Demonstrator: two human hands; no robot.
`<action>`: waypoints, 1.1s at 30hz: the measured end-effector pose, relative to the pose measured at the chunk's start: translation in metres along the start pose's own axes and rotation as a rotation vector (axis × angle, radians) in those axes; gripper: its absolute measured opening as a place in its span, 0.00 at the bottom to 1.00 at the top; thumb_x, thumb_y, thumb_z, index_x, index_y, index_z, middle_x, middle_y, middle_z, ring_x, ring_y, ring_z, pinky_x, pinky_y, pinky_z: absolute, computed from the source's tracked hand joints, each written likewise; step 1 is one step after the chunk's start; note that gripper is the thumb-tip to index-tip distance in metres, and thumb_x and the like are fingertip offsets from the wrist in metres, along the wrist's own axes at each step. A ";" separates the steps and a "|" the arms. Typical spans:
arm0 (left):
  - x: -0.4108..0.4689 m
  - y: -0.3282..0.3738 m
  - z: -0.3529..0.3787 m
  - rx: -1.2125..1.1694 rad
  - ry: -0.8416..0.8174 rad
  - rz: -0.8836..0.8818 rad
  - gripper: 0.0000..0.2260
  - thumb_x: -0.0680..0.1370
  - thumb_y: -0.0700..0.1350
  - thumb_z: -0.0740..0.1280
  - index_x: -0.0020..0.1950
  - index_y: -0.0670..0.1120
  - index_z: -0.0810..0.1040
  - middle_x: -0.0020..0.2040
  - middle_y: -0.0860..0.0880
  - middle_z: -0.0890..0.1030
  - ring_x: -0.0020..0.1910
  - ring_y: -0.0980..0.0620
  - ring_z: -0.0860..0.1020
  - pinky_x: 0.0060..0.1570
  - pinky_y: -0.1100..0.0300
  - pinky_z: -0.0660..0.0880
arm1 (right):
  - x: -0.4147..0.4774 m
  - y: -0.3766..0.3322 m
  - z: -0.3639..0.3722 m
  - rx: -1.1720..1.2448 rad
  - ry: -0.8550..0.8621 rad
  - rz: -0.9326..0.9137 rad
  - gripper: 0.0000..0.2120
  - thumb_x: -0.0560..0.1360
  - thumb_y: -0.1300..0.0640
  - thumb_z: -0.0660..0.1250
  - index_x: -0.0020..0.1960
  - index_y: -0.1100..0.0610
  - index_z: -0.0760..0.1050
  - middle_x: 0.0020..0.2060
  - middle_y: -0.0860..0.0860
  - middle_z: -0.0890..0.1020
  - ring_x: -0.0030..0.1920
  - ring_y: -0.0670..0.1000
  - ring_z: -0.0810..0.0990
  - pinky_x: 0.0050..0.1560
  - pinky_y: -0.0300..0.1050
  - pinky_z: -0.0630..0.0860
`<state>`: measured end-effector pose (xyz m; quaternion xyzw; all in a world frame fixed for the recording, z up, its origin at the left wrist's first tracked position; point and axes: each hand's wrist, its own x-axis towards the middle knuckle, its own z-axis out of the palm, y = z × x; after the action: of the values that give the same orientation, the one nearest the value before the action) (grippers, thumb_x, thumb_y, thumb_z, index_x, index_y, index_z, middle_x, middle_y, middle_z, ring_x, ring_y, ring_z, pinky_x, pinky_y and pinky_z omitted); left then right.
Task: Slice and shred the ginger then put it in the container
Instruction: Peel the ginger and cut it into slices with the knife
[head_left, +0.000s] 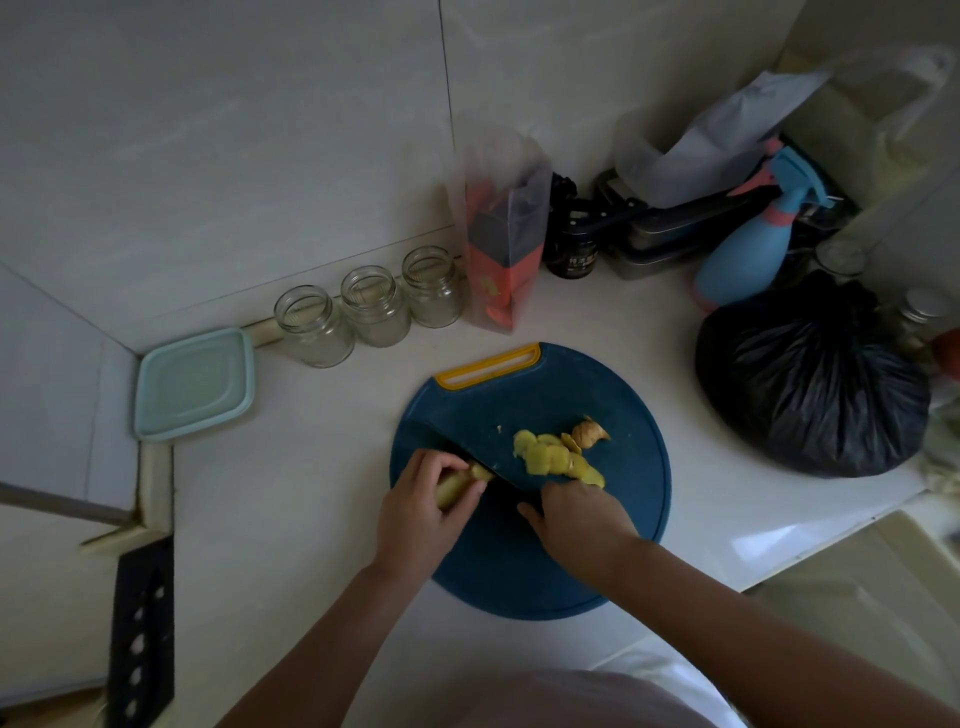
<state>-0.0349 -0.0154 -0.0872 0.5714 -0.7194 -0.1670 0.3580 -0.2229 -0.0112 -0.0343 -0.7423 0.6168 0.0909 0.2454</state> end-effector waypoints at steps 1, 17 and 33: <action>0.001 0.002 0.000 0.002 0.003 -0.036 0.14 0.73 0.59 0.66 0.48 0.50 0.73 0.45 0.55 0.76 0.40 0.59 0.75 0.32 0.64 0.73 | -0.001 -0.002 0.001 -0.024 0.024 0.016 0.19 0.83 0.45 0.52 0.58 0.59 0.73 0.54 0.57 0.79 0.51 0.55 0.79 0.45 0.45 0.72; 0.020 -0.006 -0.003 0.045 -0.079 -0.183 0.27 0.68 0.63 0.63 0.40 0.37 0.79 0.40 0.47 0.74 0.34 0.50 0.74 0.35 0.62 0.66 | -0.009 -0.006 0.000 0.077 0.200 0.014 0.23 0.82 0.39 0.49 0.60 0.59 0.65 0.47 0.54 0.80 0.47 0.56 0.81 0.41 0.46 0.74; 0.025 0.003 -0.003 0.120 -0.198 -0.329 0.16 0.71 0.53 0.73 0.48 0.41 0.79 0.46 0.45 0.77 0.43 0.46 0.77 0.38 0.61 0.67 | -0.031 -0.011 0.001 0.139 0.265 -0.003 0.22 0.80 0.38 0.43 0.57 0.54 0.62 0.31 0.46 0.71 0.39 0.56 0.80 0.36 0.47 0.69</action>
<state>-0.0369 -0.0372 -0.0747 0.6823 -0.6567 -0.2354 0.2186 -0.2191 0.0175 -0.0187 -0.7300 0.6474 -0.0512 0.2126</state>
